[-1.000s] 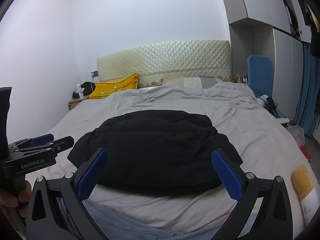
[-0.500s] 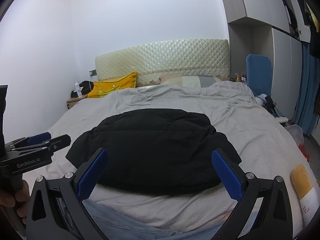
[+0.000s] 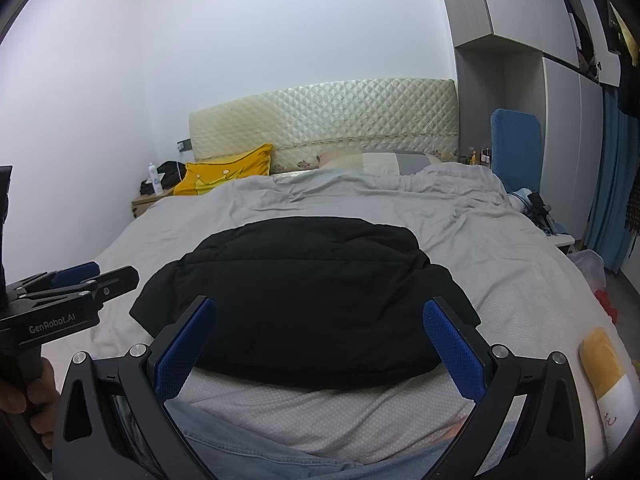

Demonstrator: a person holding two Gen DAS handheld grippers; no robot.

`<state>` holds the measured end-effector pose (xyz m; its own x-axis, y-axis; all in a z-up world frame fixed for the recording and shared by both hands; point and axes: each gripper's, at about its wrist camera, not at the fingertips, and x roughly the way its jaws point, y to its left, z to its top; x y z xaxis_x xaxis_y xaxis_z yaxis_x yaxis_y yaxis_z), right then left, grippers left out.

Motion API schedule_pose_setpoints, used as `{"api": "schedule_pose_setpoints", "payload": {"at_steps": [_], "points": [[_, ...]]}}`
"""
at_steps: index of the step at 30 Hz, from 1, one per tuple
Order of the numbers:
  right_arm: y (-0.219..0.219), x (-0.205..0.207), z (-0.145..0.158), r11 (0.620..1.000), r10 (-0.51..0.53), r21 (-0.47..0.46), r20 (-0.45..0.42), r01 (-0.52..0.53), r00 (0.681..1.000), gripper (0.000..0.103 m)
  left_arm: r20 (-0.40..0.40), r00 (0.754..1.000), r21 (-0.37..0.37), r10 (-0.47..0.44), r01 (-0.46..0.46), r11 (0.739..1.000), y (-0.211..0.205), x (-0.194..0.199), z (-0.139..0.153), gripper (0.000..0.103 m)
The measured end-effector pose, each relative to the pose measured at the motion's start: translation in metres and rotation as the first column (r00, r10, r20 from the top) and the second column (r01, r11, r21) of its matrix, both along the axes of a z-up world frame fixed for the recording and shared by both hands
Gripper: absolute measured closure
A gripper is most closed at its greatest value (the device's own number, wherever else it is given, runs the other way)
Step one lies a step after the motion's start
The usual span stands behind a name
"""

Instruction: Fold large clothes

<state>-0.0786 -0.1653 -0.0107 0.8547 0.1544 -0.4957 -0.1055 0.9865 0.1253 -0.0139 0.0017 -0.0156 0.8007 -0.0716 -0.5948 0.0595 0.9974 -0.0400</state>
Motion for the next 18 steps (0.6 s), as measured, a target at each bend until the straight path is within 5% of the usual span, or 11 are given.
{"api": "schedule_pose_setpoints", "payload": {"at_steps": [18], "points": [[-0.0047, -0.0017, -0.0014, 1.000, -0.006, -0.007, -0.008, 0.006, 1.000, 0.000, 0.000, 1.000, -0.003, -0.001, 0.001, 1.000, 0.0014, -0.0020, 0.0004, 0.026]]}}
